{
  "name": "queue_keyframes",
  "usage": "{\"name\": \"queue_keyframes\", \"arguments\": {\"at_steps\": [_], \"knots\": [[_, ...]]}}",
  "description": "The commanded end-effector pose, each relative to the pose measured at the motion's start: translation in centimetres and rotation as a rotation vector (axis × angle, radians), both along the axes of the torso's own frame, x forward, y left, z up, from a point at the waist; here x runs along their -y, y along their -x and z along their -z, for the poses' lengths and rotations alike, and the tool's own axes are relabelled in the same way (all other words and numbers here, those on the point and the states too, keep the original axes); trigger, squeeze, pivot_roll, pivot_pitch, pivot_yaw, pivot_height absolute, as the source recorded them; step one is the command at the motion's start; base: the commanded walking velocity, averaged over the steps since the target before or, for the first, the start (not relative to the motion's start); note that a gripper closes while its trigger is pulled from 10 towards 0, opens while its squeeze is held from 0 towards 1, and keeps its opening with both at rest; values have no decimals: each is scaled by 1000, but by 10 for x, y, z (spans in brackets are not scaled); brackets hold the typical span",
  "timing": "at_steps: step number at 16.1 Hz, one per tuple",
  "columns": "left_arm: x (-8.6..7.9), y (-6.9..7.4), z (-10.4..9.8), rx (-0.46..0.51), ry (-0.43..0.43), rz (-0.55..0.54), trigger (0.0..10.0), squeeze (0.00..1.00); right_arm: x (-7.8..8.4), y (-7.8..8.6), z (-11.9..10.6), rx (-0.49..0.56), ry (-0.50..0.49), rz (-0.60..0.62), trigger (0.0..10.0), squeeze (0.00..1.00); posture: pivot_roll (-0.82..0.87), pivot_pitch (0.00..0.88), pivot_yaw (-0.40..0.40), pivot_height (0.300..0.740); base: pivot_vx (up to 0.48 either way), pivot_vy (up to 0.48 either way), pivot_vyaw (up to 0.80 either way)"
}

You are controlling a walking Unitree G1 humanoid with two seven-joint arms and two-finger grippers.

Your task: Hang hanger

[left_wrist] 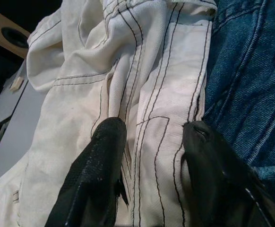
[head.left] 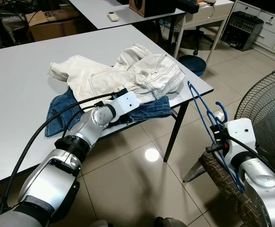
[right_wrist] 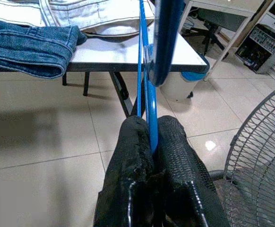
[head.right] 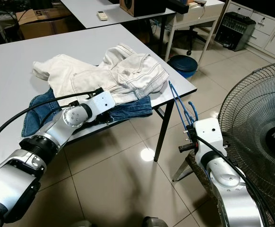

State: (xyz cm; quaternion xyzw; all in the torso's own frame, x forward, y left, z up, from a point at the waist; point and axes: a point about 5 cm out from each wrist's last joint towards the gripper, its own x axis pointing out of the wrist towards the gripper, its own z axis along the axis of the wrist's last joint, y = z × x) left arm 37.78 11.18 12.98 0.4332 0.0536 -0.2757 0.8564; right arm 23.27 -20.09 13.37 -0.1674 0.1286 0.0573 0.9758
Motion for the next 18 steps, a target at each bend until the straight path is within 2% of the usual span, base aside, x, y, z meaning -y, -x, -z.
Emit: {"name": "queue_keyframes", "arguments": {"at_steps": [1,13,15,18], "knots": [[-4,3,8,-12,-28,-5,10000,0,1,0,1,-1,13,2,10000,0,-114,21,-3,740,0,0,0],[-1,8,15,-5,-57,22,10000,0,1,0,1,-3,14,-1,10000,0,-114,23,-7,740,0,0,0],[-5,5,13,2,-51,-15,10000,0,1,0,1,-2,14,-2,10000,0,-115,22,-7,740,0,0,0],[-17,-4,1,21,28,-139,10000,0,1,0,1,-2,15,-3,10000,0,-116,18,-8,740,0,0,0]]}}
